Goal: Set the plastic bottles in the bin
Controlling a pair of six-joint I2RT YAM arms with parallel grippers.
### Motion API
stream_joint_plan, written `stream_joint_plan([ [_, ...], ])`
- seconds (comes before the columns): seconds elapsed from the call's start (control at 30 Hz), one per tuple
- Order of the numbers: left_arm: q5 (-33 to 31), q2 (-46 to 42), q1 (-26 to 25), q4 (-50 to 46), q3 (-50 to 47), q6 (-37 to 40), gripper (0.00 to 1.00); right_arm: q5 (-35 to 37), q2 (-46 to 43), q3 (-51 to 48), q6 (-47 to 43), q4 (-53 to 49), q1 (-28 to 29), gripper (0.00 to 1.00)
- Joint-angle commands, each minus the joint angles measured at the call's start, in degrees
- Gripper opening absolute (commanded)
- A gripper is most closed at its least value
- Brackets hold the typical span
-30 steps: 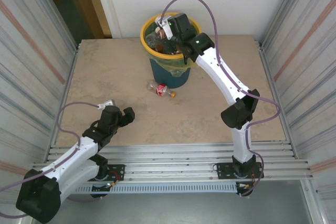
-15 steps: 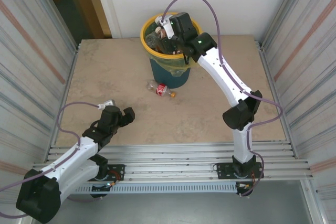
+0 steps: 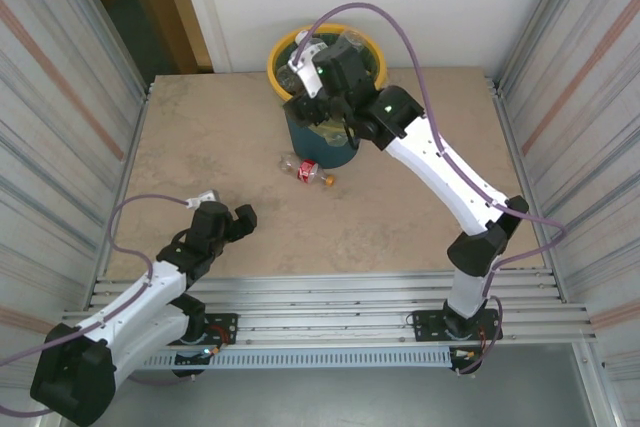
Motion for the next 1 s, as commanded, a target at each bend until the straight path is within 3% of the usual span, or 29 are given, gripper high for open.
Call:
stream_joint_plan([
  [0.0, -1.87, -1.71, 0.54, -1.94, 1.07, 0.67, 0.99, 5.69, -1.89, -4.53, -1.76, 0.09, 3.15, 0.79],
  [0.33, -2.56, -6.21, 1.14, -4.4, 0.14, 0.05, 0.99, 8.46, 3.19, -12.73, 2.48, -1.9, 7.58, 0.81],
  [0.5, -2.75, -7.47, 1.33, -5.46, -0.06, -0.09, 0.99, 13.92, 10.69, -9.94, 1.72, -4.79, 9.48, 0.82],
  [0.97, -2.57, -7.22, 1.59, -4.73, -0.78, -0.38, 0.99, 18.8, 28.08, -1.53, -1.32, -6.68, 9.31, 0.86],
])
